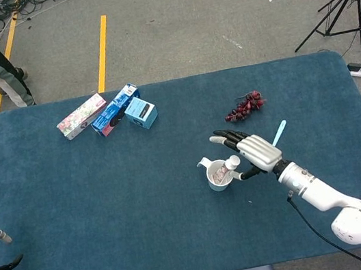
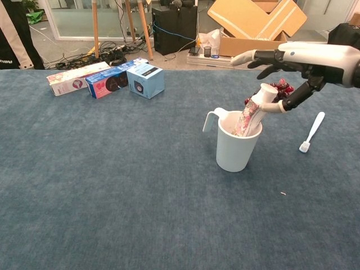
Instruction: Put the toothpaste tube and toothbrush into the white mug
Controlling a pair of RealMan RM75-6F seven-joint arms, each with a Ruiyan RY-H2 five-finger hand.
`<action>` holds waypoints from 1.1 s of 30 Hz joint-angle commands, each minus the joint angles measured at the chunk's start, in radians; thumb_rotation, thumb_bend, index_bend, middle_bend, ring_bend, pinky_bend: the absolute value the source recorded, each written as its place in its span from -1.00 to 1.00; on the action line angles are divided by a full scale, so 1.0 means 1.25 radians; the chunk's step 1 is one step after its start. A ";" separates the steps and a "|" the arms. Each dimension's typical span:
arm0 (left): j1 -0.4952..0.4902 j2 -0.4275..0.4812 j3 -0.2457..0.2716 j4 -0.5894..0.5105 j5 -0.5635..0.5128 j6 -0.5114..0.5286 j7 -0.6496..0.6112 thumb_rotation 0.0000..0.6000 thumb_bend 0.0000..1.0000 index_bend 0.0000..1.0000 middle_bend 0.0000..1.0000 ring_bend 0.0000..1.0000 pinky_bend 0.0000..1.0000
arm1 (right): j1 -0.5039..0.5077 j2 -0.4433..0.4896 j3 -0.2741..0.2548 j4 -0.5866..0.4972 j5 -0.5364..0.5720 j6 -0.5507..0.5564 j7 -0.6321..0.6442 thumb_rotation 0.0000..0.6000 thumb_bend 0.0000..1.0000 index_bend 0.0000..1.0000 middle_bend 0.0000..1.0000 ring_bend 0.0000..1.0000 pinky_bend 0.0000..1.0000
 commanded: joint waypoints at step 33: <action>-0.005 -0.007 0.001 0.000 -0.006 -0.006 0.019 1.00 -1.00 0.02 -0.66 -0.78 -0.52 | -0.126 0.069 0.004 0.076 0.112 0.097 -0.240 1.00 -0.69 -0.89 -0.96 -1.00 -0.70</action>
